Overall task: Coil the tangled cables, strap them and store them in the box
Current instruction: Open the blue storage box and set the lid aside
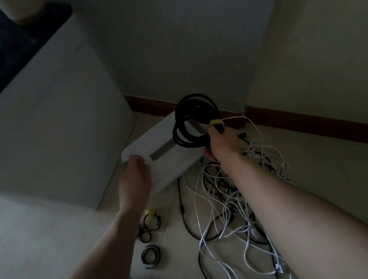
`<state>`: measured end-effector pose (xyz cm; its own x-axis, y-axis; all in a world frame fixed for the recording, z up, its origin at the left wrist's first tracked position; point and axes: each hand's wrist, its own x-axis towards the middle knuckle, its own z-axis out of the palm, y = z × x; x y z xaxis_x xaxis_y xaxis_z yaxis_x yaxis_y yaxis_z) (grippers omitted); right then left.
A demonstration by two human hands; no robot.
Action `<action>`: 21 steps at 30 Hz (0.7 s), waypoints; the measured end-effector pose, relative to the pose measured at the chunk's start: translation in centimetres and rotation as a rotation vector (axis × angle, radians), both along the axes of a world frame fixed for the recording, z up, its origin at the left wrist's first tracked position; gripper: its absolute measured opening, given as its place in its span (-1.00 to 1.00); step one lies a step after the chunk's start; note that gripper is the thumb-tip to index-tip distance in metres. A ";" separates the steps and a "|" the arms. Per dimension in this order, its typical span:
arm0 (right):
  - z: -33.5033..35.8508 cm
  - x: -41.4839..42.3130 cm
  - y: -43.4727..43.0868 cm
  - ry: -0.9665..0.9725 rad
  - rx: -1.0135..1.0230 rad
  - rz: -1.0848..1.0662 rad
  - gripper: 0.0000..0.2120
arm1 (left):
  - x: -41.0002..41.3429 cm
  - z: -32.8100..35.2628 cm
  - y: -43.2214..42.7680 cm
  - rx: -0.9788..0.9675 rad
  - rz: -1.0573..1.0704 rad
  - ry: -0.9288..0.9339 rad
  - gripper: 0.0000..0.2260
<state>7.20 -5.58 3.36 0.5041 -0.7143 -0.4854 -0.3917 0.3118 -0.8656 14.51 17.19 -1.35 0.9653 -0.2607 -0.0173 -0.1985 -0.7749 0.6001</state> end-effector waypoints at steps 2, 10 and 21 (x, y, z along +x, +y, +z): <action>-0.6 1.2 -0.7 0.018 -0.041 0.025 -0.83 | 0.5 -0.5 0.3 -0.094 0.107 -0.011 -0.84; -2.2 5.1 -2.0 0.106 -0.247 0.214 -0.56 | 1.9 -2.5 -0.1 -0.066 0.341 0.100 -0.69; -3.7 3.3 -1.2 0.086 -0.249 0.107 -0.61 | 2.7 -2.5 0.5 0.030 0.447 0.231 -0.76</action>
<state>10.53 -6.76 -0.35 0.5477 -0.7618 -0.3459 -0.4866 0.0462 -0.8724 17.23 17.71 -3.85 0.9525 0.1814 -0.2445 0.2920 -0.7712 0.5656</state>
